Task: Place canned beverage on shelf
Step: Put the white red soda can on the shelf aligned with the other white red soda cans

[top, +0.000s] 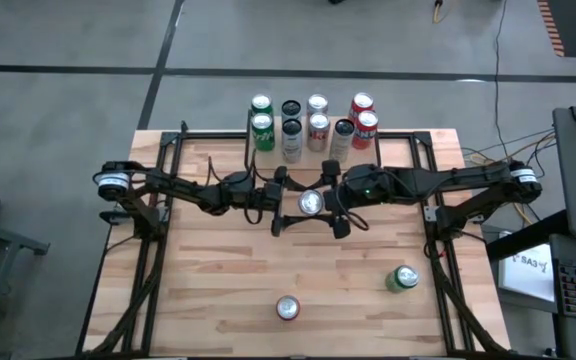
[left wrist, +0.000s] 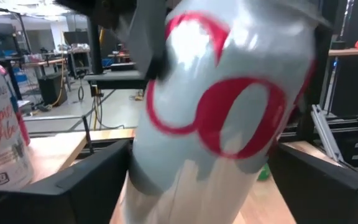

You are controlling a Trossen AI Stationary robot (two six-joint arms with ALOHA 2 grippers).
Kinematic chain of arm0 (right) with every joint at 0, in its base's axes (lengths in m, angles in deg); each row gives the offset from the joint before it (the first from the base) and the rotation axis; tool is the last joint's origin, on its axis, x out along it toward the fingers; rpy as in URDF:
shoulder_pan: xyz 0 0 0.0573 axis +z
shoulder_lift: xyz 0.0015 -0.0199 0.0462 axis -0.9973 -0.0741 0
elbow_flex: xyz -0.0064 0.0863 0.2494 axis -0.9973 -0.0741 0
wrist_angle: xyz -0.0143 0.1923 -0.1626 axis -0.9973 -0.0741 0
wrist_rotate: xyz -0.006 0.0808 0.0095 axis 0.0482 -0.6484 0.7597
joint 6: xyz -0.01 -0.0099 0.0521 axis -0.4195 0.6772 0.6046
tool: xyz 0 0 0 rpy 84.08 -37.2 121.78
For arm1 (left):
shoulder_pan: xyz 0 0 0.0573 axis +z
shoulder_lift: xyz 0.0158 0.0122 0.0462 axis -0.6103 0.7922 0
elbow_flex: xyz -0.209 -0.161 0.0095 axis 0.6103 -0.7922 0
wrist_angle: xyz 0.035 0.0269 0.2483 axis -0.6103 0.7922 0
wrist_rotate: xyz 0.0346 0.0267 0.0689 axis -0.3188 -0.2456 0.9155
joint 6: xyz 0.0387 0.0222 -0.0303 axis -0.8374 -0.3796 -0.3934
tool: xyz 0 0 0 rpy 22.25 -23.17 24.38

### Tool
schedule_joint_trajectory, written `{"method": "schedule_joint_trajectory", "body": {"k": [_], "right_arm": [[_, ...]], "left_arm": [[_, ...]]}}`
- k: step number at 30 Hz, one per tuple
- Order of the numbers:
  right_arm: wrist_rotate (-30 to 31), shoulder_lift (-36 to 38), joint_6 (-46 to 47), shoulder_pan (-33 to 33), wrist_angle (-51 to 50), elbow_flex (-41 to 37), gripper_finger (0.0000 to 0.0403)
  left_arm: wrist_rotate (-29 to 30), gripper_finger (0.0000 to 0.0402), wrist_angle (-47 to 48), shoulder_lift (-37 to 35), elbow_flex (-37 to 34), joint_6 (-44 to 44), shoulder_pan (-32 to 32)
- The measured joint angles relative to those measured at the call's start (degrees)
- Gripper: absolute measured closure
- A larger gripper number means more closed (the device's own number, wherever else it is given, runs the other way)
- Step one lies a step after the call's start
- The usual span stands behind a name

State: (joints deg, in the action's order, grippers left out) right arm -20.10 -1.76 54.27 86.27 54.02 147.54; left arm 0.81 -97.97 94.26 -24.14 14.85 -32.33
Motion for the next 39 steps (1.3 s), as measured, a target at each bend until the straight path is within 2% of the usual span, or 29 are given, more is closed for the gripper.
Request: {"method": "schedule_joint_trajectory", "body": {"k": [5,10,14,30,33,39], "right_arm": [[0.4,0.0,0.4,0.0,-0.4,-0.1,0.0115],[0.4,0.0,4.0,0.0,0.0,-0.4,0.0115],[3.0,0.0,6.6,0.0,0.4,-0.8,0.0115],[2.7,0.0,5.8,0.0,7.2,-3.1,0.0115],[2.3,0.0,6.3,0.0,7.8,-2.9,0.0115],[2.0,0.0,7.5,0.0,7.5,-2.8,0.0106]], "left_arm": [[-0.3,0.0005,0.4,0.0,0.0,1.1,0.0],[-1.2,0.0019,1.3,0.0,0.2,1.3,0.0],[-0.7,0.0024,2.5,0.0,1.8,1.7,0.0],[-0.9,0.0026,5.1,0.4,3.4,-0.5,-0.1],[0.0,0.0041,5.1,0.4,3.3,-2.1,-0.4],[1.4,0.0116,5.6,0.4,3.2,-3.2,-0.8]]}}
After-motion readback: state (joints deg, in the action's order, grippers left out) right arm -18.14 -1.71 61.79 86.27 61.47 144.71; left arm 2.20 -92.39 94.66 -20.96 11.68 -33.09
